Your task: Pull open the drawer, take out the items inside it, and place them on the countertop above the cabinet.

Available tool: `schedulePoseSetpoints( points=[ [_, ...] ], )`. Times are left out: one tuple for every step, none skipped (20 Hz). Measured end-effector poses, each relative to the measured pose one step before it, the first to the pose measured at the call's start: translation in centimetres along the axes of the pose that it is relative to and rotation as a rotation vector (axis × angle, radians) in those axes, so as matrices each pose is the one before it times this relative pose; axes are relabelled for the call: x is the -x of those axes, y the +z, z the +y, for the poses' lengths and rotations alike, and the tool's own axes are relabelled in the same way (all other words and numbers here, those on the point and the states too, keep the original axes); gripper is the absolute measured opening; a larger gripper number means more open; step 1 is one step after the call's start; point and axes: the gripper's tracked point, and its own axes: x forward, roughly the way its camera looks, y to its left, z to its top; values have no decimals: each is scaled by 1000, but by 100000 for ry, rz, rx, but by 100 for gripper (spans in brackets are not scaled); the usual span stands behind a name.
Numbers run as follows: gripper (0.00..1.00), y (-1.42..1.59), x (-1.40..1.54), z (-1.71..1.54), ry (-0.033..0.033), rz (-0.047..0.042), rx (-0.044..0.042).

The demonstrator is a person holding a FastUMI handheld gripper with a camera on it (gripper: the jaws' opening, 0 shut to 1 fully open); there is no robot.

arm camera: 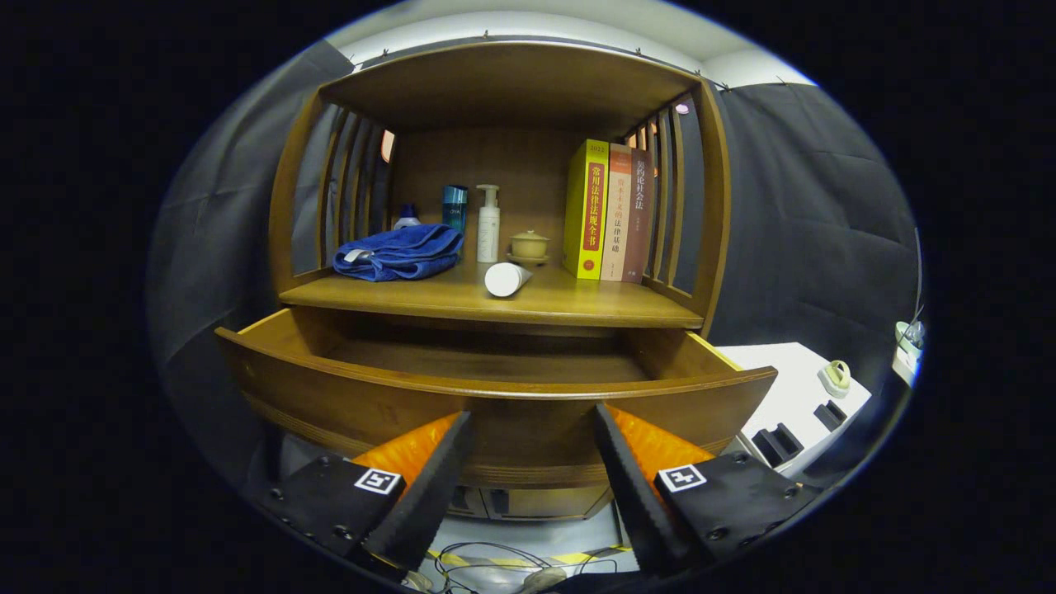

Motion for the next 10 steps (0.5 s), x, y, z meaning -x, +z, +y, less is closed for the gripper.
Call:
schedulePoseSetpoints(
  points=[
    [98, 123, -376, 30, 49, 66, -497],
    [98, 87, -312, 27, 96, 354, -580],
    [98, 105, -373, 56, 122, 186, -551],
    [98, 102, -531, -21, 60, 120, -289],
    [97, 164, -353, 48, -45, -45, -106],
    [97, 86, -332, -16, -158, -12, 39],
    [97, 123, -410, 11, -69, -70, 48],
    [97, 133, -482, 168, 69, -36, -80],
    [97, 111, -387, 62, -52, -181, 115],
    [97, 122, -447, -46, -128, -43, 346]
  ],
)
